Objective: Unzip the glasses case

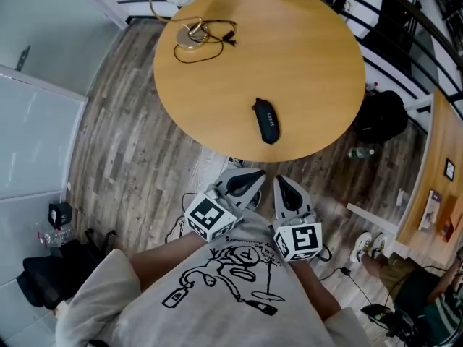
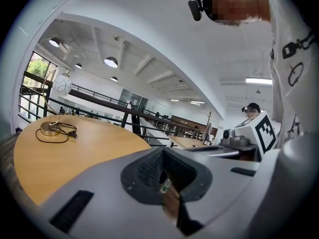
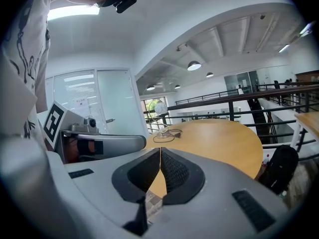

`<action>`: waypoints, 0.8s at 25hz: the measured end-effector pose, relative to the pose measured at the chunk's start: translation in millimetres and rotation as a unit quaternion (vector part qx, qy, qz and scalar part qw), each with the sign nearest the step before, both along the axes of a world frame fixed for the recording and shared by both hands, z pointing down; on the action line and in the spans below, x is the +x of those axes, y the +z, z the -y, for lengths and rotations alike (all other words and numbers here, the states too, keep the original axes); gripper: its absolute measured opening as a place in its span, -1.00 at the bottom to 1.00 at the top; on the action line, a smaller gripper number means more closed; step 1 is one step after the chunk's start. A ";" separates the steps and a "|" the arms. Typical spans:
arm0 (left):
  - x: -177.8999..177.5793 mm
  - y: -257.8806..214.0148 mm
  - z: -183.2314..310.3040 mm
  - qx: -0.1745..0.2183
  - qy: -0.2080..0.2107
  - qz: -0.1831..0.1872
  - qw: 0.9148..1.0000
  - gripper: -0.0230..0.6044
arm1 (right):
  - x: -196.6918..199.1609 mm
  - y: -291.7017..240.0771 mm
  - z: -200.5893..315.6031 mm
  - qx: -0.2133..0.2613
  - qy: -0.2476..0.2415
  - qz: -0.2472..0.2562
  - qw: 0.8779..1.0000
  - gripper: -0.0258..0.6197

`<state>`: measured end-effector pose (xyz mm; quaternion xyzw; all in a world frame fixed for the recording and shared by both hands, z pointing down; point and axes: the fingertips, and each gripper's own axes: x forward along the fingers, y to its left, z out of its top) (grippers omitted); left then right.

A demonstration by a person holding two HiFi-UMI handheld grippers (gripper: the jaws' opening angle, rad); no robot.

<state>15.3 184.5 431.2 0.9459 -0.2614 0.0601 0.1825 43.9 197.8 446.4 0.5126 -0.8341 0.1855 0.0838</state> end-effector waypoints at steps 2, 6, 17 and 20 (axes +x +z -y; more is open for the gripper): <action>-1.3 0.5 19.1 -0.003 -0.003 -0.002 1.000 -0.91 | -0.4 0.5 18.7 -0.002 -0.001 -0.004 1.000 -0.84; -4.0 -0.8 59.8 -0.008 -0.005 -0.008 1.000 -0.91 | -4.0 1.0 58.0 -0.008 -0.003 -0.009 1.000 -0.84; -24.4 -10.9 162.1 -0.004 0.011 -0.024 1.000 -0.91 | -26.2 -14.5 161.4 0.008 0.005 -0.032 0.999 -0.84; -32.2 -10.7 184.6 -0.005 0.016 -0.024 1.000 -0.91 | -34.0 -15.8 184.7 0.008 0.009 -0.033 0.999 -0.84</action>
